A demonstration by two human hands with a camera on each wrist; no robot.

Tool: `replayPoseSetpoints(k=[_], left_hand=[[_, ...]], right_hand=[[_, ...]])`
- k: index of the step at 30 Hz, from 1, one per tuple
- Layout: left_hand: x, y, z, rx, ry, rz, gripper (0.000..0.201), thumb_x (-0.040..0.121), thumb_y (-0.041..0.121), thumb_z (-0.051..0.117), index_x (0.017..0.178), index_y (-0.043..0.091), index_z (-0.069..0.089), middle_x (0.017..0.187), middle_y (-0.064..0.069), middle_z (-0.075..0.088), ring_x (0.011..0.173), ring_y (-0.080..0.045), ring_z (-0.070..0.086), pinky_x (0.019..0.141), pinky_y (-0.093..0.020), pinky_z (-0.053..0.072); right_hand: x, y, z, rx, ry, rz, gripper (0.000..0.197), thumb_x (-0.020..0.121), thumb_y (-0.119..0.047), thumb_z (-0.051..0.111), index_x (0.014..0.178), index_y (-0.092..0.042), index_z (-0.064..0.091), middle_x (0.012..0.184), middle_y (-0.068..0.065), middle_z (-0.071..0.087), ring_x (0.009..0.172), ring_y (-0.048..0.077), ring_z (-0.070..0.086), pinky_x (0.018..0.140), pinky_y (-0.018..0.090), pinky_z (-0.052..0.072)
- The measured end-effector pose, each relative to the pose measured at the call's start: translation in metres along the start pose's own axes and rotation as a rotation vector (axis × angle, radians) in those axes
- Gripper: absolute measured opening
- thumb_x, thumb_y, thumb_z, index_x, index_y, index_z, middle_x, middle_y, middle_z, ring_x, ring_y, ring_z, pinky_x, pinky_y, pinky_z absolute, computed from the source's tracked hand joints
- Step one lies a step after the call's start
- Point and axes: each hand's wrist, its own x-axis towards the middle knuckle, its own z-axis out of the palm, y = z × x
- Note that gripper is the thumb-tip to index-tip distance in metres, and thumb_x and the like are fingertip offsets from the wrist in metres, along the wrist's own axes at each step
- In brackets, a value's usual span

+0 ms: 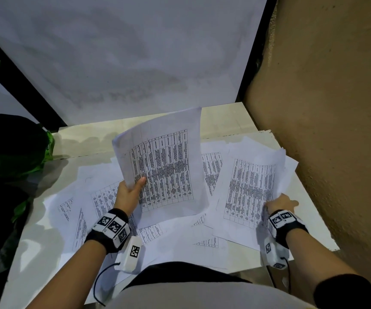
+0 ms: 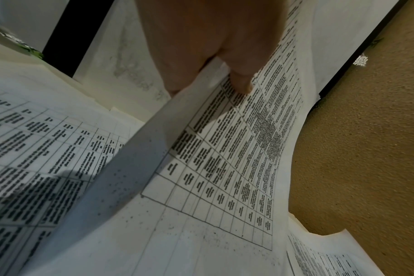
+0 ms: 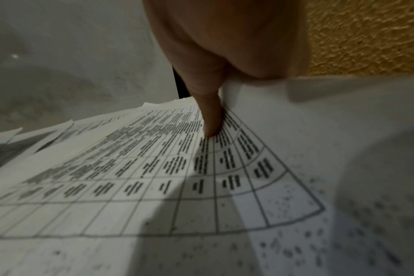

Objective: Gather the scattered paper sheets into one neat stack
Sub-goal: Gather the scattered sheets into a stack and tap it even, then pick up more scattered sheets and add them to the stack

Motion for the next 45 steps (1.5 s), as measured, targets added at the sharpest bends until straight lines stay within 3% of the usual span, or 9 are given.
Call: replayPoseSetpoints(k=[5,12,17,22,29,34,39,42,45], left_hand=[[-0.012,0.001,-0.001,-0.071,0.044,-0.018,0.014,0.088,0.024,0.051,0.075,0.025,0.045,0.077,0.001,0.052,0.076,-0.017,0.051,0.061,-0.023,0.041],[-0.015,-0.001,-0.006,-0.042,0.036,0.017,0.014,0.088,0.024,0.051,0.075,0.021,0.048,0.076,-0.003,0.052,0.072,-0.016,0.051,0.059,-0.023,0.041],[-0.016,-0.004,-0.008,-0.048,0.048,-0.022,0.015,0.088,0.026,0.052,0.085,0.011,0.051,0.081,-0.006,0.055,0.076,-0.020,0.053,0.067,-0.028,0.045],[-0.017,-0.005,-0.012,-0.044,0.065,-0.009,0.018,0.088,0.025,0.053,0.081,0.008,0.053,0.070,-0.005,0.052,0.067,-0.020,0.051,0.057,-0.026,0.042],[-0.018,0.009,-0.013,-0.042,0.077,-0.012,0.020,0.088,0.022,0.053,0.076,0.007,0.047,0.060,-0.003,0.037,0.054,-0.017,0.038,0.048,-0.026,0.036],[-0.013,0.028,-0.012,-0.019,-0.006,-0.009,0.036,0.087,0.031,0.054,0.102,-0.001,0.051,0.077,-0.007,0.056,0.076,-0.024,0.055,0.066,-0.033,0.048],[-0.027,0.055,-0.010,-0.256,-0.007,-0.079,0.078,0.083,0.064,0.029,0.135,0.006,0.037,0.137,-0.018,0.047,0.124,-0.035,0.046,0.107,-0.050,0.035],[-0.038,0.067,-0.006,-0.232,0.005,0.098,0.047,0.093,0.024,0.041,0.123,-0.012,0.042,0.100,-0.017,0.063,0.092,-0.027,0.059,0.092,-0.044,0.049],[-0.038,0.067,-0.012,-0.207,0.057,0.148,0.017,0.087,0.011,0.053,0.102,0.003,0.057,0.079,-0.001,0.058,0.079,-0.021,0.056,0.075,-0.033,0.052]], right_hand=[[-0.014,0.007,0.003,0.008,0.057,-0.188,0.024,0.082,-0.003,0.055,0.105,0.004,0.053,0.109,0.029,0.060,0.096,0.039,0.059,0.079,0.043,0.050],[-0.036,0.001,-0.024,0.304,0.050,-0.204,0.055,0.078,-0.005,0.066,0.125,0.004,0.039,0.118,0.034,0.055,0.106,0.044,0.055,0.084,0.044,0.046],[-0.038,-0.010,-0.078,0.279,0.048,-0.372,0.027,0.084,-0.009,0.059,0.105,0.007,0.059,0.100,0.025,0.064,0.083,0.034,0.058,0.077,0.042,0.050],[-0.056,-0.028,-0.130,0.509,0.207,-0.514,0.033,0.083,-0.008,0.061,0.112,0.007,0.057,0.093,0.017,0.059,0.084,0.023,0.053,0.078,0.038,0.047],[-0.097,-0.054,-0.129,0.998,-0.138,-0.612,0.028,0.081,-0.006,0.062,0.109,-0.008,0.057,0.087,-0.001,0.063,0.082,0.017,0.062,0.069,0.024,0.055],[-0.124,-0.075,-0.068,0.851,-0.412,-0.590,0.024,0.081,-0.010,0.063,0.103,-0.003,0.058,0.104,0.021,0.065,0.091,0.035,0.064,0.081,0.041,0.053],[-0.151,-0.092,-0.040,0.764,-0.591,-0.641,0.049,0.076,-0.003,0.067,0.122,-0.004,0.049,0.116,0.017,0.060,0.097,0.024,0.061,0.073,0.024,0.054],[-0.164,-0.098,-0.040,0.793,-0.642,-0.718,0.044,0.076,0.009,0.062,0.115,-0.004,0.049,0.099,0.005,0.062,0.084,0.007,0.064,0.059,0.007,0.050],[-0.168,-0.106,-0.041,0.785,-0.574,-0.809,0.033,0.074,0.005,0.067,0.102,-0.008,0.054,0.087,-0.006,0.062,0.076,0.001,0.063,0.075,0.012,0.051]])
